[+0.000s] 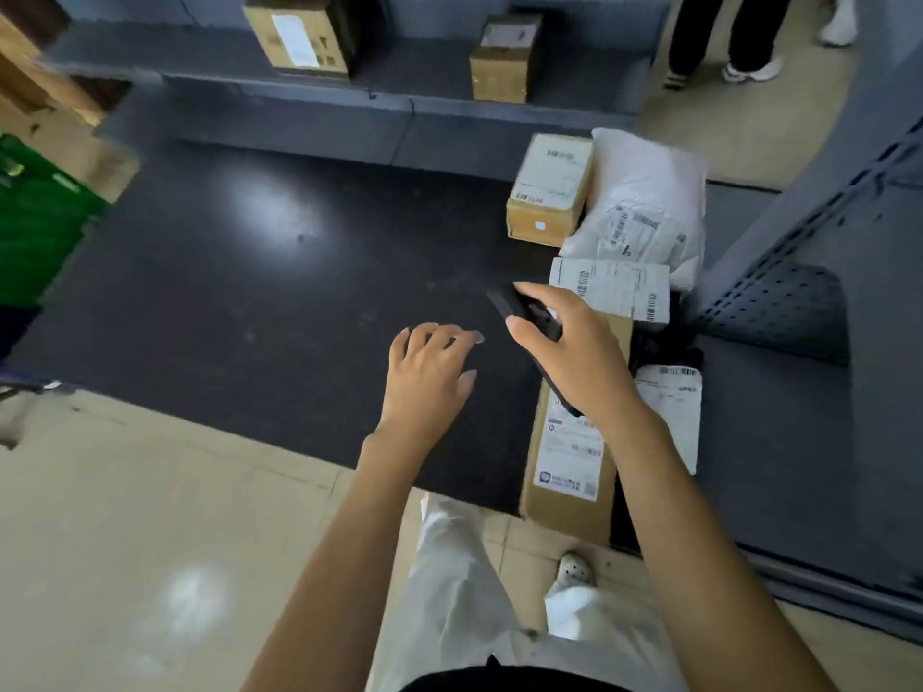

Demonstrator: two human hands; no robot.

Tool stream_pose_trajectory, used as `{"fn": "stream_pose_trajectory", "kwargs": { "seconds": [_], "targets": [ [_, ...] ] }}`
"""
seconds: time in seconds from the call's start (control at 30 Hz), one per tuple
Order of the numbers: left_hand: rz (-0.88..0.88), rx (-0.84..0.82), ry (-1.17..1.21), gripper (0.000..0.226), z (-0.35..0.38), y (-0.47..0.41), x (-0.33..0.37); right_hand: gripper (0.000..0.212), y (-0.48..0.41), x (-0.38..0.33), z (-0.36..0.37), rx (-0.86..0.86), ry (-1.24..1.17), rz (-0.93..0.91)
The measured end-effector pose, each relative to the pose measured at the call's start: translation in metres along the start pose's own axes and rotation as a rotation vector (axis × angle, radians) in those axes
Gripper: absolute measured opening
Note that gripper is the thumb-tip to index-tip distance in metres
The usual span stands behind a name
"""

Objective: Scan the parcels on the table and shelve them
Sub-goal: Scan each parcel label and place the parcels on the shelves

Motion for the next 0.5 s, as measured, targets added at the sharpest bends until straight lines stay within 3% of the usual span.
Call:
{"fn": "stream_pose_trajectory", "kwargs": {
  "seconds": [0.33, 0.5],
  "targets": [
    [0.334, -0.139, 0.054, 0.05, 0.038, -0.219, -0.015, 0.045, -0.117, 0.039, 0.004, 0.261, -0.065, 0.397],
    [0.311, -0.21, 0.144, 0.073, 0.078, -0.297, 0.01, 0.045, -0.124, 0.065, 0.011, 0.375, -0.131, 0.542]
  ]
}}
Point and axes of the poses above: each hand's wrist, its own y-axis away from the middle knuckle, its own z-axis out of the palm, x = y × z, the point moved 8 cm from there along -y, towards the middle knuckle, and after that the axes turned 4 degrees about -y, right-handed, at the moved point
